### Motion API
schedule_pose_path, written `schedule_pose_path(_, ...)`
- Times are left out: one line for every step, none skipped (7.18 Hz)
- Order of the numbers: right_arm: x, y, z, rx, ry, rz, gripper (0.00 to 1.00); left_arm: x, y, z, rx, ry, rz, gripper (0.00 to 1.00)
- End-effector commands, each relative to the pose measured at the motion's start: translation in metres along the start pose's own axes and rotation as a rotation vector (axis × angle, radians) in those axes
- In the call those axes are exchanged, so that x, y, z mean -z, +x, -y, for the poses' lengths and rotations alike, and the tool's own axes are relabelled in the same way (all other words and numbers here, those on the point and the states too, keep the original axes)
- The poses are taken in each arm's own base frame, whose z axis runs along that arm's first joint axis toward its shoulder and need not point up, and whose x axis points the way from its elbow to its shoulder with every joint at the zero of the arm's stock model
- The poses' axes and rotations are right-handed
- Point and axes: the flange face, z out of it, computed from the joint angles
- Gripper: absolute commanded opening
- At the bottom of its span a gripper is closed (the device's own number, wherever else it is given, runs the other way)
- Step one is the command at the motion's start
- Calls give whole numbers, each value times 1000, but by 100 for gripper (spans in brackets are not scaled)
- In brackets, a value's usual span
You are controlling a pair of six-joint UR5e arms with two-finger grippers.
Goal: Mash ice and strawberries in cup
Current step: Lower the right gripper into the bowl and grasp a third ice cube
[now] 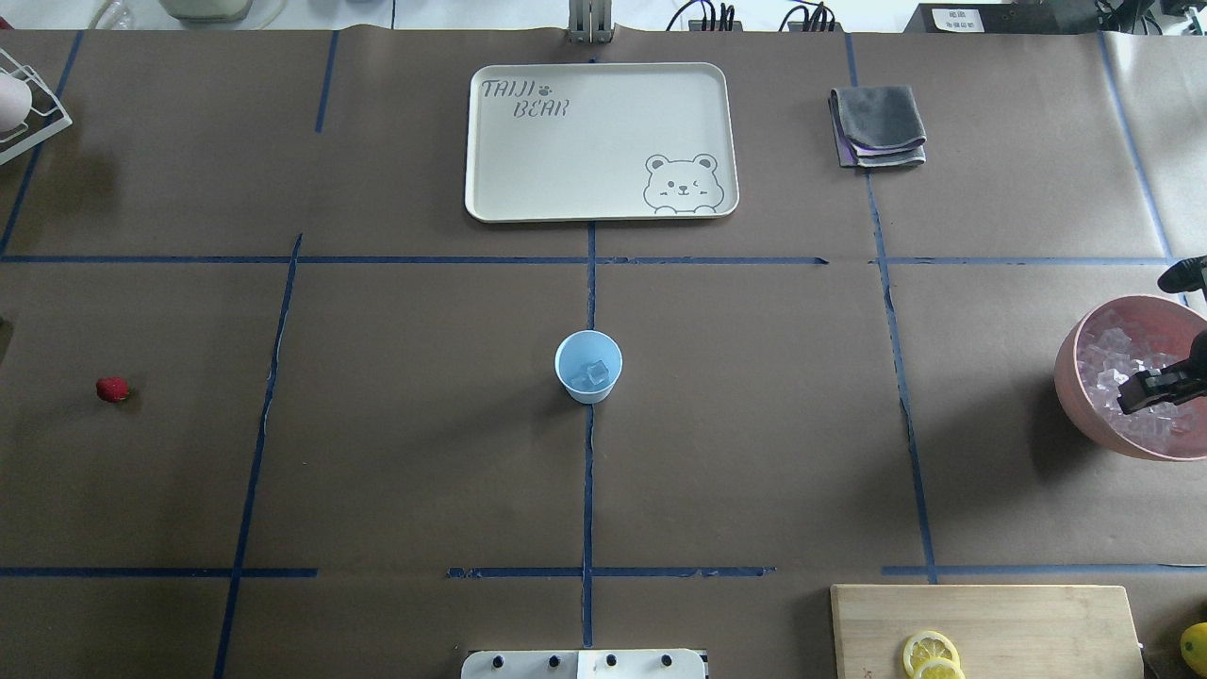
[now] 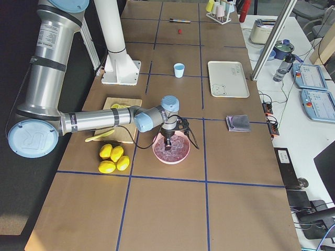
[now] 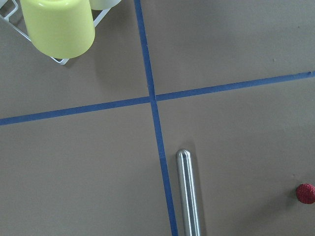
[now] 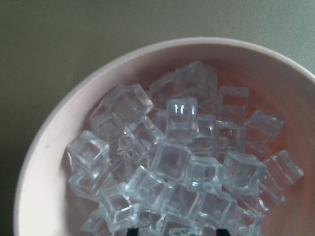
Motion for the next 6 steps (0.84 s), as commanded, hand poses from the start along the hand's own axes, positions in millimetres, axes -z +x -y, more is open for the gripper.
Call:
schedule_pose_path(1,1,-2,-1,1,0,11,0,0,0,1,0,-4,100)
schedule_pose_path(3,0,-1,1,4,1,1,0,0,0,1,0,-4,100)
schedule_pose_path(9,-3,-2,6,14,5,0,0,0,0,1,0,-4,100)
schedule_pose_path(27,-12,-1,17,41,18,0,0,2,0,2,2,-26,100)
schedule_pose_path(60,-21,-8,17,79,33,0,-1,2,1,3,1,-28,100)
schedule_pose_path(96,-36,-5,14,114,43,0,-1,2,0,3,1,-28,100)
